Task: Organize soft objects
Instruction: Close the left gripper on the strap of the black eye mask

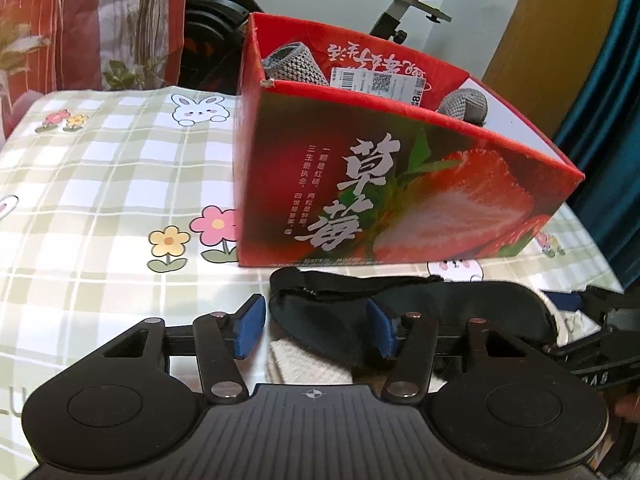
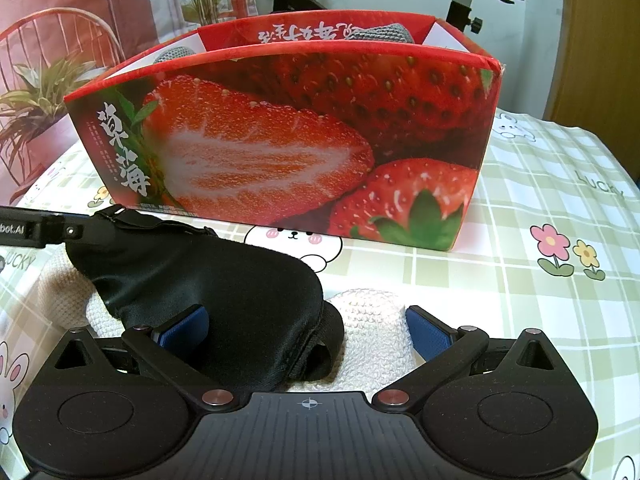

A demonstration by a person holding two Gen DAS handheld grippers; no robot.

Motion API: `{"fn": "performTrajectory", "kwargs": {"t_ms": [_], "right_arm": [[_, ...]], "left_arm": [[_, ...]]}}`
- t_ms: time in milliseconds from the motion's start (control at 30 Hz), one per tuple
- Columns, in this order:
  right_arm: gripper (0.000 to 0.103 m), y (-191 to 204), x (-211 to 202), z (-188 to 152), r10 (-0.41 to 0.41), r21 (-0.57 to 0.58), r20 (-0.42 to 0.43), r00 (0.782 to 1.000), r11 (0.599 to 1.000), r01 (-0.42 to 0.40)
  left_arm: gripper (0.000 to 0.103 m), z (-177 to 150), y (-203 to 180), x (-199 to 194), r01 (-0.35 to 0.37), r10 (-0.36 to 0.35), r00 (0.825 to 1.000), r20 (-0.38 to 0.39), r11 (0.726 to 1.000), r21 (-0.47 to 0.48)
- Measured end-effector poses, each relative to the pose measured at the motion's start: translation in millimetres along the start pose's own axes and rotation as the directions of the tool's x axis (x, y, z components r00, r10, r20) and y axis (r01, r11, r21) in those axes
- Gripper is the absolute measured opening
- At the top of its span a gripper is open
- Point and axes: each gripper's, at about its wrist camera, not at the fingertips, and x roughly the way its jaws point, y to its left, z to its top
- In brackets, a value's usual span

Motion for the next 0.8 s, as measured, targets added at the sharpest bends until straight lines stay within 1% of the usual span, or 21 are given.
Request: {"fn": "performTrajectory", "kwargs": {"t_ms": [100, 133, 167, 233, 267, 333, 467, 567, 633, 733, 800], "right_arm": [[0.103, -0.2, 0.3, 0.0, 0.001, 0.001, -0.001, 1.000, 1.000, -0.001], [0.103, -0.3, 0.2, 0.0, 0.001, 0.003, -0.001, 1.000, 1.000, -0.001], [0.103, -0.4, 0.1, 0.0, 0.002, 0.003, -0.002, 1.000, 1.000, -0.002], [0.103, -0.4, 0.1, -0.1, 0.001, 0.003, -0.002, 1.000, 1.000, -0.001], [0.103, -0.7, 0.1, -0.2, -0.002, 0.005, -0.002, 1.000, 1.000, 0.002], [0.103, -1.5, 0.6, 0.5, 0.003, 0.010, -0.007, 1.000, 1.000, -0.003], [0.103, -0.5, -4.1, 2.0, 0.011, 0.005, -0.001, 1.000, 1.000, -0.011], [0.102, -1.7, -12.9, 2.0, 0.031, -0.002, 0.011, 0.999, 1.000, -0.031], [0.100, -4.3, -17.2, 0.8, 0.043, -0.003, 0.012, 0.999, 0.999, -0.043], [0.091, -11.0, -20.9, -2.4, 0.059, 0.020, 0.017, 0.998, 0.998, -0.059], [0.084, -15.0, -21.4, -2.7, 0.069, 0.040, 0.014, 0.998, 0.997, -0.070]], "left_arm": [[0.059, 1.0, 2.8, 10.8, -0.008, 0.007, 1.000, -0.024, 0.999, -0.038], [0.057, 2.0, 4.2, 15.0, -0.013, 0.011, 1.000, -0.029, 0.999, -0.048], [0.048, 1.7, 4.3, 15.3, -0.013, 0.012, 1.000, -0.020, 0.999, -0.052], [0.025, 2.6, 4.3, 16.0, 0.009, -0.010, 1.000, -0.026, 0.999, -0.040], [0.020, 2.6, 2.9, 13.2, -0.004, 0.004, 1.000, -0.014, 1.000, -0.023], [0.015, 3.9, 2.1, 4.7, -0.002, 0.002, 1.000, 0.010, 1.000, 0.000], [0.013, 4.2, -5.2, -20.7, -0.007, 0.004, 0.997, 0.075, 0.999, 0.033], [0.013, -2.8, -13.6, -38.0, -0.023, 0.016, 0.994, 0.110, 0.998, 0.063], [0.013, -9.4, -18.1, -45.0, -0.028, 0.020, 0.992, 0.124, 0.998, 0.065], [0.013, -20.0, -23.2, -49.2, -0.035, 0.029, 0.990, 0.137, 0.998, 0.047], [0.013, -25.2, -23.7, -49.8, -0.036, 0.033, 0.990, 0.135, 0.999, 0.022]]}}
